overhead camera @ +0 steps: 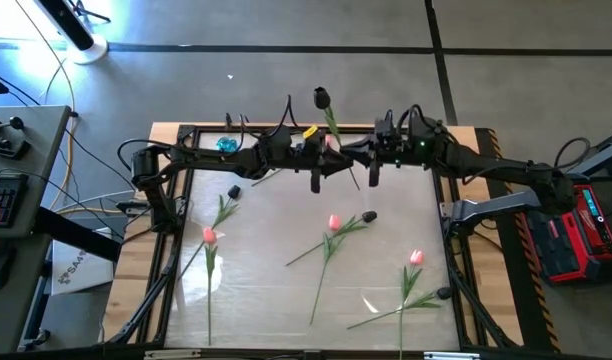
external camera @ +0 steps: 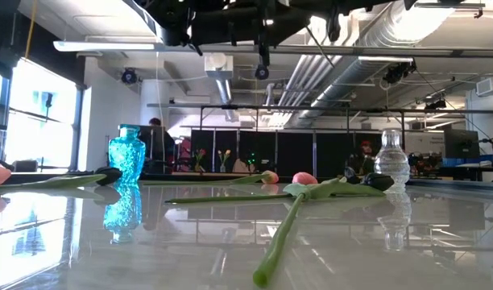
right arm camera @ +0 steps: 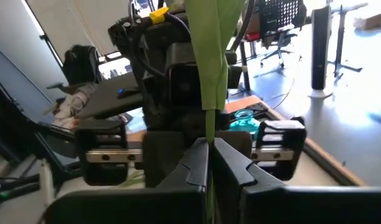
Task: Sort flowers into vase by color
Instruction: Put the black flower into the transparent vase
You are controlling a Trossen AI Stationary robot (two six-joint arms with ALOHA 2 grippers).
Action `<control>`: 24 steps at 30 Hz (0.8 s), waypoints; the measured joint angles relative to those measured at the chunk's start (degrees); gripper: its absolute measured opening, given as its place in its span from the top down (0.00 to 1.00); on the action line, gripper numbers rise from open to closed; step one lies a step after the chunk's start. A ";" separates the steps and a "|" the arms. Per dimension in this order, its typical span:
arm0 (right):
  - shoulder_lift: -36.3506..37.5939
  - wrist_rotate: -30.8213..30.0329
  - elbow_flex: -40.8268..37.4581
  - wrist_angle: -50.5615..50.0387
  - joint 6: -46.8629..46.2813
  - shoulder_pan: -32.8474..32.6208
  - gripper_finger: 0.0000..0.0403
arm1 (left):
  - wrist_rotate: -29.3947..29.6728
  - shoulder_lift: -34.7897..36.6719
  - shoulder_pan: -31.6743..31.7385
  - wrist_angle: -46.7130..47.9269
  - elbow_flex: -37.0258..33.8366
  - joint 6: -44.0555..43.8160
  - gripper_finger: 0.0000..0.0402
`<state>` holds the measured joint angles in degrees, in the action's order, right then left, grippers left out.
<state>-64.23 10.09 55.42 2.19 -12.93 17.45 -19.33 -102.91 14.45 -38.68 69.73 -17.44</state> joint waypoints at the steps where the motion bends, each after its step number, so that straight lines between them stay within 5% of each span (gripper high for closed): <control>1: 0.00 0.02 0.00 0.00 -1.26 0.00 1.00 | -0.32 0.00 -0.03 -0.01 0.00 -0.01 0.96; 15: 0.01 5.43 0.02 -2.54 -6.94 0.02 0.68 | -2.97 0.02 -3.05 9.07 0.00 -0.96 1.00; 20: 0.00 7.86 0.02 -4.60 -6.99 0.00 0.69 | -3.82 0.02 -4.27 10.97 0.00 -0.41 1.00; 24: 0.00 10.45 0.02 -5.25 -6.76 0.01 0.81 | -3.96 0.02 -4.79 12.34 0.00 -0.03 1.00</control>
<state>-64.23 20.54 55.44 -3.06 -19.69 17.46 -23.29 -102.89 9.66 -26.33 69.73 -17.47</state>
